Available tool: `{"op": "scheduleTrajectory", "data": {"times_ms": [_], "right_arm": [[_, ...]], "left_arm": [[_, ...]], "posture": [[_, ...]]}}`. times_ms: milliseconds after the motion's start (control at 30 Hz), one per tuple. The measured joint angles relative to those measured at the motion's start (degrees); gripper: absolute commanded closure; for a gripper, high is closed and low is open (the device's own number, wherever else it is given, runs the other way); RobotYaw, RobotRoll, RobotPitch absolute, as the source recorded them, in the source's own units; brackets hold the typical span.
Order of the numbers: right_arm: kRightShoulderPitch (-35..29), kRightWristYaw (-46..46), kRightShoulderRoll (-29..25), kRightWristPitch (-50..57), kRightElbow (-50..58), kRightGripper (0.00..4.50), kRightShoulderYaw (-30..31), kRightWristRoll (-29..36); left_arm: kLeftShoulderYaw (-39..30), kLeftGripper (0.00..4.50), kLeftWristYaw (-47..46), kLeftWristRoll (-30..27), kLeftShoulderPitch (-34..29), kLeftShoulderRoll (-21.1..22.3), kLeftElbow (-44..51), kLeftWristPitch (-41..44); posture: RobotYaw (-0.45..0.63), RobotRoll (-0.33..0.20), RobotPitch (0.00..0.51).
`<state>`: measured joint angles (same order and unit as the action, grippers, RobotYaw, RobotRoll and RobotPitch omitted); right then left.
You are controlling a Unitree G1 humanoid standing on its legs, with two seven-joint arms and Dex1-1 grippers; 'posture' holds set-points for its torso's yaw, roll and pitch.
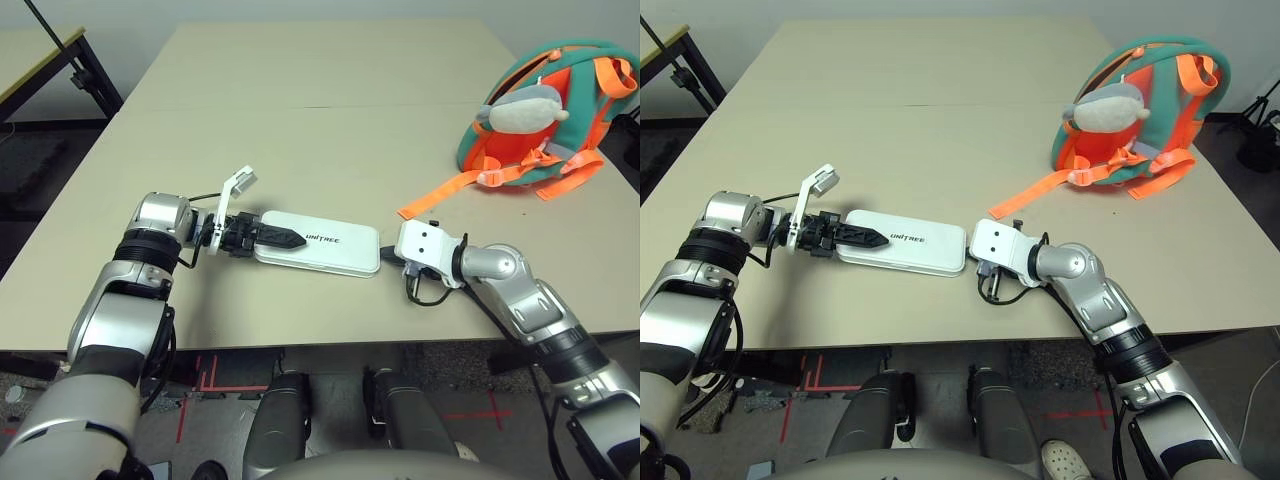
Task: Put the pencil case into the backpack and zip it.
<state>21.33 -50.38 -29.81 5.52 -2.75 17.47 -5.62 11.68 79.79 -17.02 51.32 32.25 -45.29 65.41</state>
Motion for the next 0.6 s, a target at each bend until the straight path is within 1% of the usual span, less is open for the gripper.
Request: {"op": "scheduleTrajectory", "data": {"times_ms": [100, 200, 233, 300, 367, 400, 533, 600], "right_arm": [[-0.08, 0.01, -0.88, -0.39, 0.01, 4.50, -0.23, 0.17], [-1.03, 0.04, -1.67, -0.38, 0.33, 4.50, -0.83, 0.64], [-1.71, 0.05, -1.99, -0.37, 0.54, 4.50, -0.96, 0.86], [-2.78, 0.09, -2.42, -0.28, 0.66, 4.50, -1.65, 1.36], [-3.67, 0.29, -3.13, 0.12, 1.01, 4.50, -2.90, 2.00], [-4.34, 0.37, -3.60, 0.37, 1.48, 4.50, -3.68, 2.45], [-6.99, 1.38, -4.74, 2.37, 2.87, 4.50, -8.39, 5.30], [-8.74, 2.36, -5.64, 3.94, 3.26, 4.50, -12.98, 7.92]], "left_arm": [[-0.68, 0.61, -0.81, -0.25, 0.00, -0.34, -0.52, -0.16], [-2.48, 1.67, -1.79, -0.89, -0.05, -0.60, -0.88, -0.68], [-4.01, 2.12, -1.79, -1.66, -0.03, -0.87, -0.86, -1.16], [-5.84, 2.72, -1.62, -3.36, 0.07, -1.30, -0.78, -1.32], [-6.49, 3.00, -1.51, -4.23, 0.19, -1.64, -0.64, -1.30], [-6.70, 3.05, -1.51, -4.51, 0.21, -1.65, -0.62, -1.29], [-7.69, 3.07, -1.82, -5.20, 0.20, -1.73, -0.63, -1.22], [-8.43, 3.11, -2.52, -5.66, 0.20, -1.98, -0.51, -1.06]], "posture": [[0.05, 0.000, 0.122], [0.05, 0.000, 0.122], [0.05, 0.000, 0.122], [0.05, 0.000, 0.123], [0.05, 0.000, 0.123], [0.05, 0.000, 0.122], [0.05, 0.000, 0.122], [0.05, 0.000, 0.122]]}}
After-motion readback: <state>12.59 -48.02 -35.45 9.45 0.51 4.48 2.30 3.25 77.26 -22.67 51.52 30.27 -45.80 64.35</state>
